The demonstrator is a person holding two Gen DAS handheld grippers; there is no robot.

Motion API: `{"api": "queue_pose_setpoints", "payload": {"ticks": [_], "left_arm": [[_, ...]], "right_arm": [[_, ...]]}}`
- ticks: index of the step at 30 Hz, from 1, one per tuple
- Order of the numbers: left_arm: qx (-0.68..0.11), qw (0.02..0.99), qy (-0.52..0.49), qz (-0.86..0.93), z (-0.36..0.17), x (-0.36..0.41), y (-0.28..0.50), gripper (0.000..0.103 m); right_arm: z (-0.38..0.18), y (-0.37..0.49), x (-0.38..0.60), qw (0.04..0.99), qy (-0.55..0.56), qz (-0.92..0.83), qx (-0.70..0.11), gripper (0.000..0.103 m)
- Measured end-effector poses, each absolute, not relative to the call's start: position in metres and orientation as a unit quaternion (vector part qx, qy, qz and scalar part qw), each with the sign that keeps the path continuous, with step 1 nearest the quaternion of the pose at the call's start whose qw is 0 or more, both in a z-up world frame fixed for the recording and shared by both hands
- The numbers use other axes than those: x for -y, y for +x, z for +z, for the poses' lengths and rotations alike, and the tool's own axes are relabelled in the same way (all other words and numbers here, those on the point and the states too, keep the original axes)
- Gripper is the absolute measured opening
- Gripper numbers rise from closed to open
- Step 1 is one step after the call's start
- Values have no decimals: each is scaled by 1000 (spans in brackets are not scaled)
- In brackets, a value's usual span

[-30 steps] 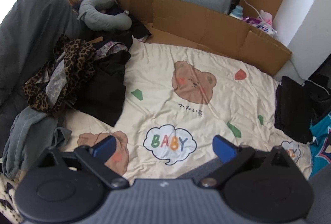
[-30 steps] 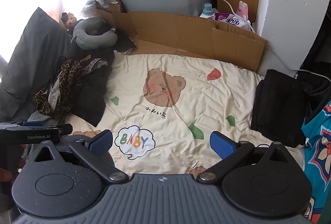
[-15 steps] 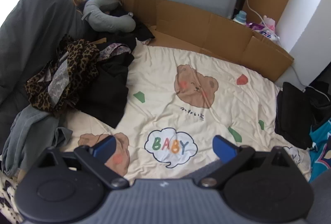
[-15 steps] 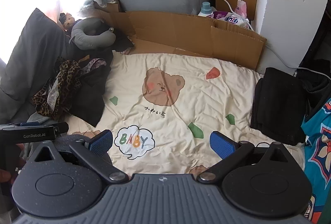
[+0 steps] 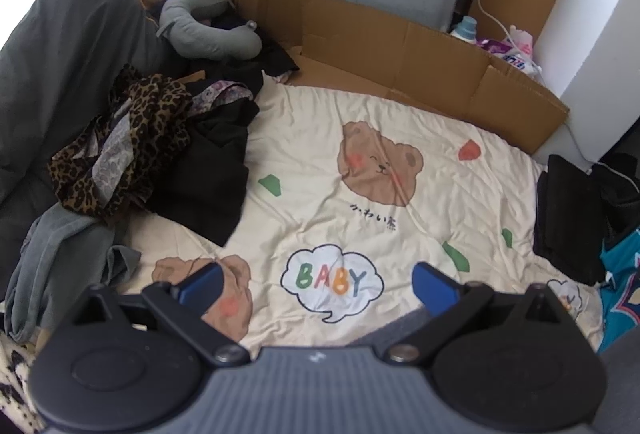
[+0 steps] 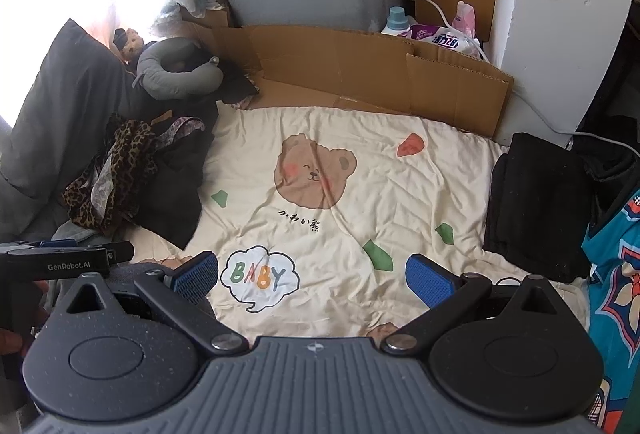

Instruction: Fold clothes

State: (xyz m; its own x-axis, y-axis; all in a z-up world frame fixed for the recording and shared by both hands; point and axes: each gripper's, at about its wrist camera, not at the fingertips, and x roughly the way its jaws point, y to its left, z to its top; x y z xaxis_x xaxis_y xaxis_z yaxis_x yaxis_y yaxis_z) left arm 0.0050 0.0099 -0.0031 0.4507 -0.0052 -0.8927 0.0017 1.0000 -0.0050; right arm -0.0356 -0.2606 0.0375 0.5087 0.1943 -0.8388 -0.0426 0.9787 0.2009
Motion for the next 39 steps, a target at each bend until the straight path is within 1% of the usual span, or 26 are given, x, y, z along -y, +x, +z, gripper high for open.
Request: {"api": "queue_pose_setpoints", "payload": {"ticks": [18, 39], "left_arm": [[-528, 849, -18, -6, 5, -17, 10, 101], [-513, 858, -21, -13, 29, -57, 32, 101]], "right_arm": [[48, -31, 254, 869, 65, 54, -487, 103], [64, -29, 242, 877, 77, 29, -473, 103]]}}
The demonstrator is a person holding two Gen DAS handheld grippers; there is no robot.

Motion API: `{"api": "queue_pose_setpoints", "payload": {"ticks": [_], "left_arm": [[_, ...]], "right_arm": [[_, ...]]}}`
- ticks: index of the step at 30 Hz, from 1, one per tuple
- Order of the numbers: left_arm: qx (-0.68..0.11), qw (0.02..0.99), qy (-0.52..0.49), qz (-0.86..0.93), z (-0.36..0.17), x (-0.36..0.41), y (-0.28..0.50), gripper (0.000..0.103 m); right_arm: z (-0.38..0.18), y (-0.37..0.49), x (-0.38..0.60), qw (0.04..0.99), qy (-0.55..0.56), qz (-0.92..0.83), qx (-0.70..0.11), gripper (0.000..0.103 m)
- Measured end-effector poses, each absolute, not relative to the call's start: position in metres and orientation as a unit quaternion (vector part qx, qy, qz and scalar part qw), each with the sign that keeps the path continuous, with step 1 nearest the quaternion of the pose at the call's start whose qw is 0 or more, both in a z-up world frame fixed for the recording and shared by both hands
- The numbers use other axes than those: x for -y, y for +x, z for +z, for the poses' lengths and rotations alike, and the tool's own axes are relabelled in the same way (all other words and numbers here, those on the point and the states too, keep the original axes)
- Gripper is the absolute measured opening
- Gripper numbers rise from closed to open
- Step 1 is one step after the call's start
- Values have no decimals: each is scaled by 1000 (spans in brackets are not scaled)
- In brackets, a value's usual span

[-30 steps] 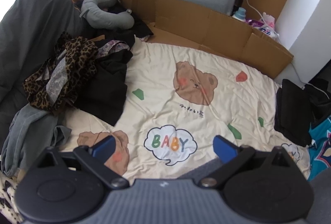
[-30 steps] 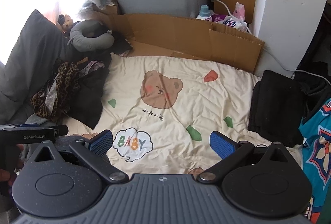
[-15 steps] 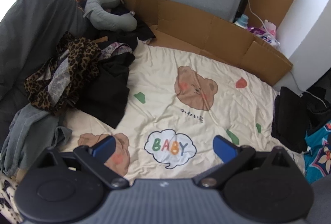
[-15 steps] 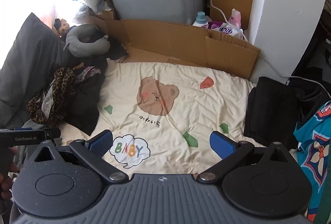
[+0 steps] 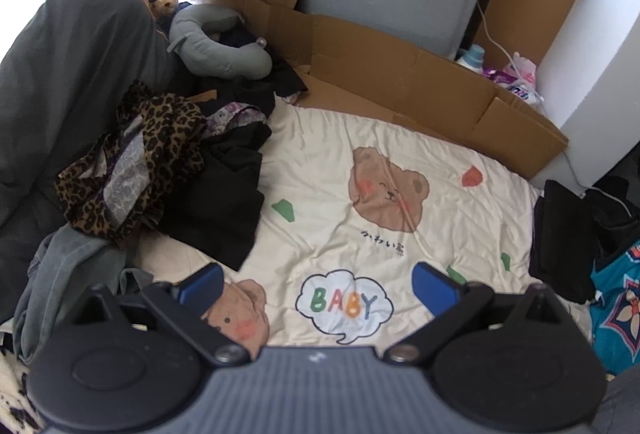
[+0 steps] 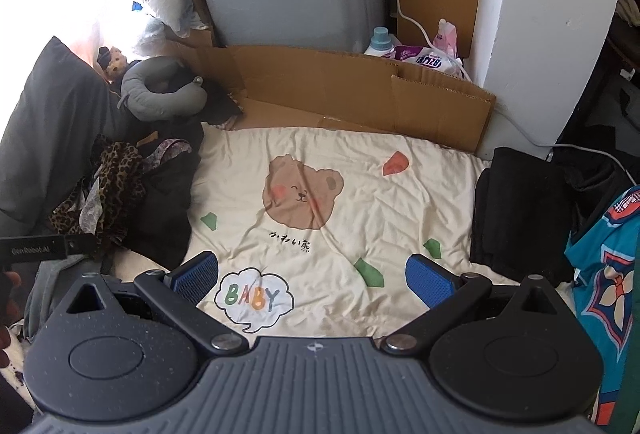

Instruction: Fold clothes

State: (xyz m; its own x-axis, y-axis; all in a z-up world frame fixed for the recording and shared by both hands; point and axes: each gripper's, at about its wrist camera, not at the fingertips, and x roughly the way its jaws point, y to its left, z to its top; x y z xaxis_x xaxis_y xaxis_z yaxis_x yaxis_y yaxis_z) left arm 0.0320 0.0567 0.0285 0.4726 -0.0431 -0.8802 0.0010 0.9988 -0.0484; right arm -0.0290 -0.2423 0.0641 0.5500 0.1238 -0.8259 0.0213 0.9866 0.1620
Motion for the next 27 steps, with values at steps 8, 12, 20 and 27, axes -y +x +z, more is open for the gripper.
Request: {"api": "queue_pose_setpoints", "payload": {"ticks": [8, 12, 20, 27], "left_arm": [[-509, 860, -37, -10, 33, -78, 40, 101], [-505, 862, -41, -2, 36, -90, 46, 101], [-484, 873, -52, 15, 46, -118, 62, 101], [-453, 888, -74, 30, 43, -161, 74, 97]], "right_arm": [[73, -22, 243, 879, 80, 41, -468, 103], [82, -15, 244, 885, 82, 41, -456, 103], [86, 12, 243, 888, 68, 48, -452, 103], [78, 45, 227, 891, 64, 97, -438, 103]]}}
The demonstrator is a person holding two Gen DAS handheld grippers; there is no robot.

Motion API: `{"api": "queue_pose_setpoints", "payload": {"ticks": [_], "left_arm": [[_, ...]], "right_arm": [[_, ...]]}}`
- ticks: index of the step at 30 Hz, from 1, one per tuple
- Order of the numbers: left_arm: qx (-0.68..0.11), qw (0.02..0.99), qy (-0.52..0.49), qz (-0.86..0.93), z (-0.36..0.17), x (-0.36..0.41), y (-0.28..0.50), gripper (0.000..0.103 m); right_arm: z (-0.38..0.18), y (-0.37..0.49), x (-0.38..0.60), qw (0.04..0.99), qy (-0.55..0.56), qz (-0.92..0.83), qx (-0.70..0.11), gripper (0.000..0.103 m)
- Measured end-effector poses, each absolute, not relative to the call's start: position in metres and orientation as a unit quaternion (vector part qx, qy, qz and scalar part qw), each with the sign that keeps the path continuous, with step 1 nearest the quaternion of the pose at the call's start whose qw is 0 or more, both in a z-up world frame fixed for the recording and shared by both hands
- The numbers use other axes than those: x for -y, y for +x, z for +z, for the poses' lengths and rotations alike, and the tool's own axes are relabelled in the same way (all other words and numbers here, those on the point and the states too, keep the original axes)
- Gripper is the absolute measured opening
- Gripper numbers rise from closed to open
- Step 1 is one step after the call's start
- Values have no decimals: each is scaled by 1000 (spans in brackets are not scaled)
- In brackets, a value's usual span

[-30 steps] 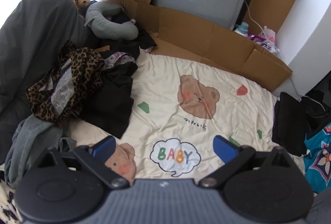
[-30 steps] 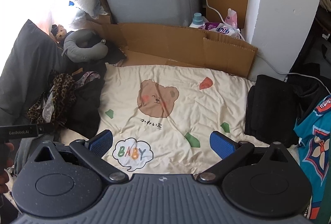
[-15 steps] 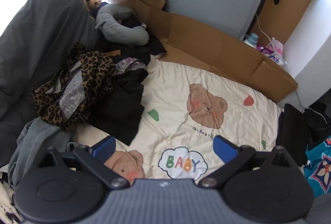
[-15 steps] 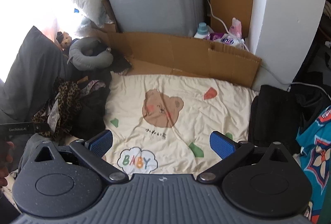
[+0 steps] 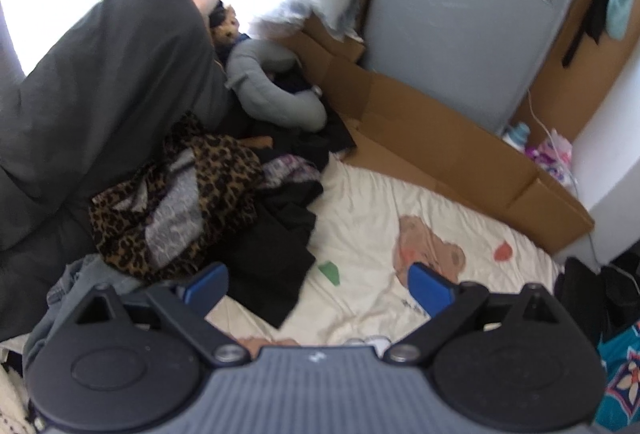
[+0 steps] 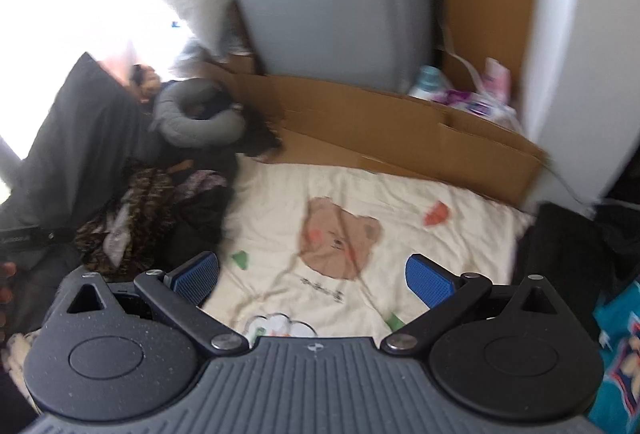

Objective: Fold clothes
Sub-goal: 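Move both tools toward the clothes pile and open the left gripper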

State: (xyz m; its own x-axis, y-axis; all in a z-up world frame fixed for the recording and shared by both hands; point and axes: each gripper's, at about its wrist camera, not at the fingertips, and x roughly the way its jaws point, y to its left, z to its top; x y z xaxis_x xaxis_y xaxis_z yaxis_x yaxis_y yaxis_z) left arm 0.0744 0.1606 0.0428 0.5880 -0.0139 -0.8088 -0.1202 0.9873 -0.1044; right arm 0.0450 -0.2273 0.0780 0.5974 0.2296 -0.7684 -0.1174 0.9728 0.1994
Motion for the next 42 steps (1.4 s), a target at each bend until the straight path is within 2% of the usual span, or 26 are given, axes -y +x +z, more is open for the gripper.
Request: {"api": "queue_pose_setpoints", "payload": {"ticks": [2, 7, 12, 17, 23, 27, 32, 42], "left_arm": [[-444, 892, -79, 39, 39, -175, 79, 92], [-439, 892, -89, 65, 24, -208, 96, 88], [-437, 891, -100, 77, 8, -232, 113, 86], [-438, 890, -104, 76, -7, -243, 129, 83], [-436, 891, -101, 81, -32, -253, 149, 83], [-441, 886, -105, 98, -57, -262, 162, 83], [-445, 881, -118, 111, -97, -275, 175, 68], [-436, 887, -74, 131, -156, -274, 197, 65]], "right_arm": [[74, 57, 219, 894, 50, 112, -431, 103], [65, 86, 206, 896, 25, 133, -423, 103], [52, 112, 195, 898, 8, 144, -415, 103], [40, 134, 189, 889, 52, 184, -416, 103], [22, 157, 170, 892, 14, 214, -397, 103], [-1, 178, 166, 875, 24, 249, -415, 103], [-33, 194, 158, 851, 37, 303, -428, 103], [-101, 212, 151, 849, 47, 334, -407, 103]]}}
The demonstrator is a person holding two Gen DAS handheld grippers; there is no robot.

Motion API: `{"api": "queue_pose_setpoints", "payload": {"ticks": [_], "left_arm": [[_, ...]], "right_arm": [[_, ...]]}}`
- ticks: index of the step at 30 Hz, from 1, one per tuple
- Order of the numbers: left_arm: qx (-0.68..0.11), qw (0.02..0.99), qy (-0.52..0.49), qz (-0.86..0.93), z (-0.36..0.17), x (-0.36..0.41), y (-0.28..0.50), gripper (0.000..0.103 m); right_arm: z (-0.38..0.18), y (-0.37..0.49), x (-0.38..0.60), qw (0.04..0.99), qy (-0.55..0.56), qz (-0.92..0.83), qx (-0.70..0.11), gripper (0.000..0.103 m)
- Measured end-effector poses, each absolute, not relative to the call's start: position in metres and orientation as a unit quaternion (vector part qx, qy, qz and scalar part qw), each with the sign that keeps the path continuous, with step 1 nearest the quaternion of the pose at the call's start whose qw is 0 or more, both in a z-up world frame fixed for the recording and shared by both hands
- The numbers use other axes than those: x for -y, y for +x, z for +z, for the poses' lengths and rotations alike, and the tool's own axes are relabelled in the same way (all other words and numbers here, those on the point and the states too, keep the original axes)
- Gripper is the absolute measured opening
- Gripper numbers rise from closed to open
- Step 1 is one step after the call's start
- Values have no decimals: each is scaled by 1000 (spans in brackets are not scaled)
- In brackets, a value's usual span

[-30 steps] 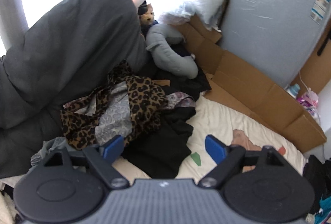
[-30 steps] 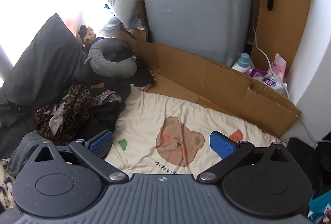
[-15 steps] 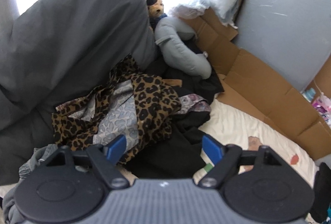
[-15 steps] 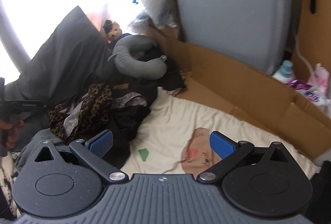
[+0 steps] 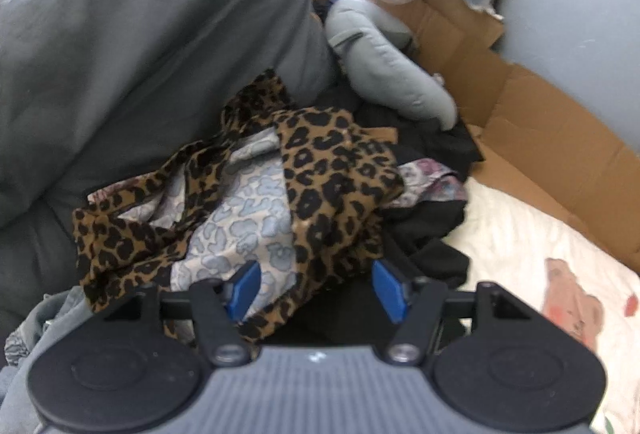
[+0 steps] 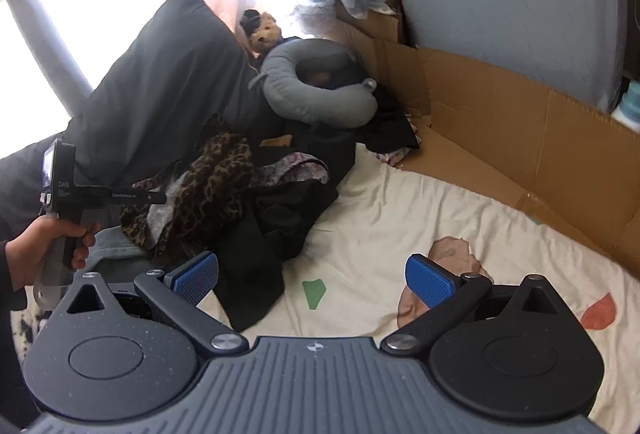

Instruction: Fold clothes

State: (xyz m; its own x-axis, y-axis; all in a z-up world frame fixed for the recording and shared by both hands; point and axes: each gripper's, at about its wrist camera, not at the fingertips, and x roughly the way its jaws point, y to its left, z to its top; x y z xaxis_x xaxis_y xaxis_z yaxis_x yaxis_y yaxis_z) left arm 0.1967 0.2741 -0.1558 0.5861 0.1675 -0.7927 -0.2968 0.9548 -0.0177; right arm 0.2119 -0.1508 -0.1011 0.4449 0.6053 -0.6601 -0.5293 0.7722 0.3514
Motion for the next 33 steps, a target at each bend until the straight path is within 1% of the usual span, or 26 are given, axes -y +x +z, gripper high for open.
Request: {"api": "queue_pose_setpoints", "payload": {"ticks": [4, 7, 9, 13, 16, 18, 19, 20, 23, 29, 33], "left_arm": [[-414, 897, -64, 140, -168, -276, 198, 65], [-408, 902, -42, 134, -178, -271, 201, 57], [-415, 899, -45, 134, -187, -271, 205, 56], [-423, 894, -44, 144, -204, -272, 212, 51], [-424, 893, -36, 150, -213, -273, 219, 41], [-428, 890, -39, 153, -219, -276, 224, 30], [-429, 889, -44, 153, -221, -278, 226, 19], [-428, 889, -50, 154, -223, -281, 227, 10], [-420, 892, -60, 157, -222, -284, 228, 2], [-412, 898, -89, 126, -212, -280, 220, 1], [-415, 900, -99, 90, -206, -270, 212, 0]], "right_arm": [[-128, 216, 150, 853, 51, 320, -408, 103], [-148, 215, 150, 855, 57, 313, -408, 103], [-161, 214, 149, 857, 62, 309, -408, 103], [-184, 214, 145, 853, 55, 311, -415, 103], [-196, 216, 145, 850, 67, 314, -418, 103], [-203, 218, 145, 851, 74, 311, -417, 103], [-206, 219, 144, 853, 74, 305, -416, 103], [-208, 220, 144, 855, 74, 300, -416, 103], [-213, 221, 146, 861, 85, 287, -412, 103], [-215, 221, 142, 852, 106, 299, -416, 103], [-218, 224, 136, 828, 141, 326, -433, 103]]}}
